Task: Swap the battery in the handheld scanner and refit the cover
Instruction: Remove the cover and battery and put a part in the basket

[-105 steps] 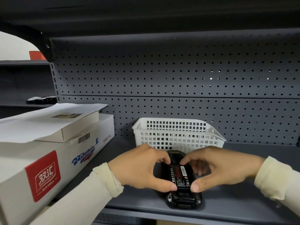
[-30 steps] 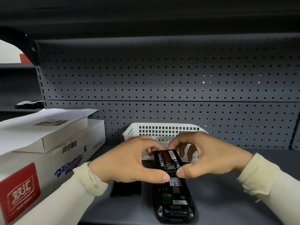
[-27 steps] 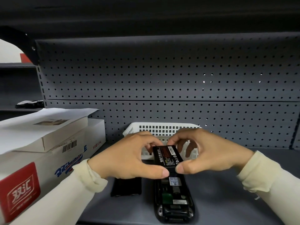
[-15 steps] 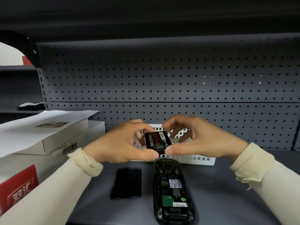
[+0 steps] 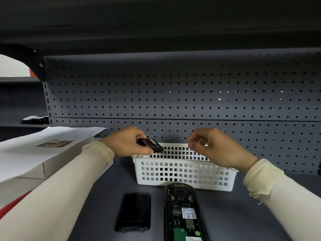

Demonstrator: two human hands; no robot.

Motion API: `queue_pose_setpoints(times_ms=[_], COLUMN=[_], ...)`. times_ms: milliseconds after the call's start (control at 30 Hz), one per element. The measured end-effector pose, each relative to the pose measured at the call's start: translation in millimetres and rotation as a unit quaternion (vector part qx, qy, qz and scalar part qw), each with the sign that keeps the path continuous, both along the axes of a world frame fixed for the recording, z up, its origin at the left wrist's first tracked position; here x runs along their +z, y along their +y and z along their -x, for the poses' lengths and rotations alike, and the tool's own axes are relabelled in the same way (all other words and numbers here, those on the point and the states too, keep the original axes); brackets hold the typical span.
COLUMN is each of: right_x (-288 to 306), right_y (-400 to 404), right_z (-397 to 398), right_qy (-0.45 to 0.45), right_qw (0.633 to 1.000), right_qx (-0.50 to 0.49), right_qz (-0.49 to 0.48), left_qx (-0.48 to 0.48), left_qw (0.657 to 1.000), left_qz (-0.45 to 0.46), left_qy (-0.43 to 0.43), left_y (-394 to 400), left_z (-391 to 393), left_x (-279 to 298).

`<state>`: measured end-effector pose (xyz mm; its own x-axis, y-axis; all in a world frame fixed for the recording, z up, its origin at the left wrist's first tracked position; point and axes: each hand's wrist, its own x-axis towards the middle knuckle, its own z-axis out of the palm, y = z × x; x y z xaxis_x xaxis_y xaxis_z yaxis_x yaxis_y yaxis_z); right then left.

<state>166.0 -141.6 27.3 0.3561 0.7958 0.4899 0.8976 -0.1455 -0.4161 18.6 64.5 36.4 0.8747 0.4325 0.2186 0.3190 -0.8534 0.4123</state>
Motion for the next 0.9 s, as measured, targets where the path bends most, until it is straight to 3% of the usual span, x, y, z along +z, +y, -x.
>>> queue_pose_setpoints(times_ms=[333, 600, 900], right_x=[-2, -17, -19], right_y=[35, 34, 29], right_z=[-12, -18, -18], right_qy=[-0.082, -0.047, -0.017], right_qw=[0.989, 0.994, 0.999], right_qx=[0.02, 0.022, -0.001], right_qz=[0.12, 0.093, 0.039], left_qx=[-0.004, 0.03, 0.052], left_qw=[0.983, 0.935, 0.876], left_qz=[-0.018, -0.09, -0.22], left_qy=[0.181, 0.342, 0.425], left_y=[17, 12, 2], left_z=[-34, -59, -80], left_x=[7, 10, -6])
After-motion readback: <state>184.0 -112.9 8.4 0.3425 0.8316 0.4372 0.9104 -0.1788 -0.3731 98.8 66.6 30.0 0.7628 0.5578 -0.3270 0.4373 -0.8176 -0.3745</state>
